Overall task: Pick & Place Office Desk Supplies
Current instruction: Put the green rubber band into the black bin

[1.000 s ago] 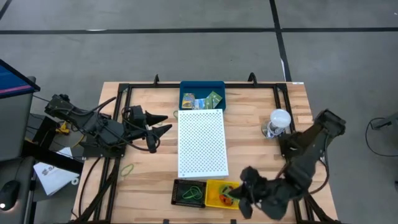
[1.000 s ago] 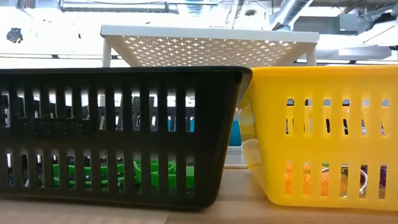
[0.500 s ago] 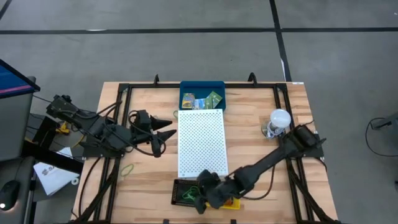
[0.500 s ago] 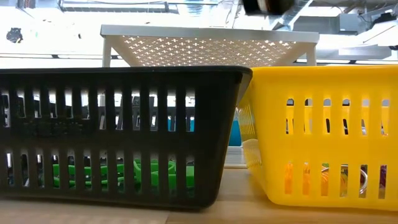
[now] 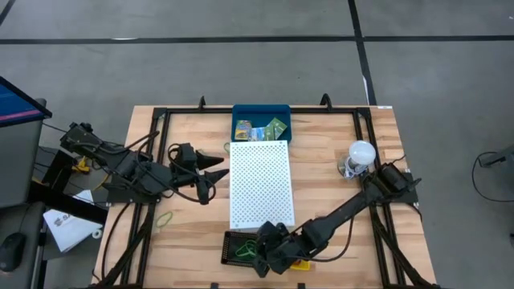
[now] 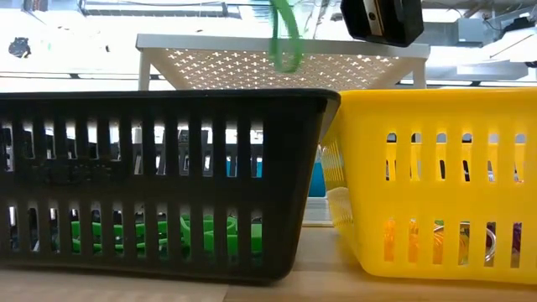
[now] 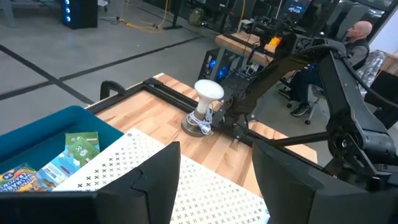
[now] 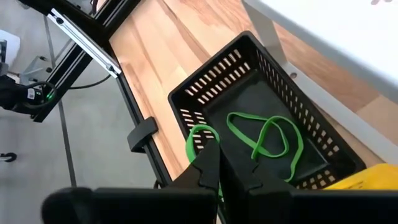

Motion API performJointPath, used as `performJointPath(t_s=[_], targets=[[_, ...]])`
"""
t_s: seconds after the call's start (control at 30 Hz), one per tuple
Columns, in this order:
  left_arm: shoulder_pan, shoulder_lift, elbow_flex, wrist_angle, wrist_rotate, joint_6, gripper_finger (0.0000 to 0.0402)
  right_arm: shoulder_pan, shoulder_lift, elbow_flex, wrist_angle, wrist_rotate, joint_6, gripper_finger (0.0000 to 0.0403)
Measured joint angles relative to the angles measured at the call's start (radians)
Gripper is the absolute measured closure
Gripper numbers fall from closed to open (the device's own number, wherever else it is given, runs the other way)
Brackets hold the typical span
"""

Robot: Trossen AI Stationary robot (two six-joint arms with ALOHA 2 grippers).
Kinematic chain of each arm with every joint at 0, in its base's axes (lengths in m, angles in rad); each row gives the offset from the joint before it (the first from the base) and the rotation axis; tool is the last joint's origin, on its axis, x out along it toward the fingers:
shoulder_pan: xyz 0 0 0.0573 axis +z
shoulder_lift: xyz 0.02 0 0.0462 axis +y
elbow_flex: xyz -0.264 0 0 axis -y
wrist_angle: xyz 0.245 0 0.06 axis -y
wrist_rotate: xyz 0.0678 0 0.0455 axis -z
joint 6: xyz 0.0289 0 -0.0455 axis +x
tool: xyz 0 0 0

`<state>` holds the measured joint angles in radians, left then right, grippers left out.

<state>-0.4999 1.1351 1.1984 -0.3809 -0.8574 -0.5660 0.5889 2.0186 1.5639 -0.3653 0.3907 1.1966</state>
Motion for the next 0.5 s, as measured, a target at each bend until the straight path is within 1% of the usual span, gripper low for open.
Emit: performJointPath(t_s=[0.5], targets=[[0.003,0.000,0.000,0.000,-0.002,0.000,0.0206,-0.022,-0.002,0.000,0.015,-0.017,-0.053,0.0403]])
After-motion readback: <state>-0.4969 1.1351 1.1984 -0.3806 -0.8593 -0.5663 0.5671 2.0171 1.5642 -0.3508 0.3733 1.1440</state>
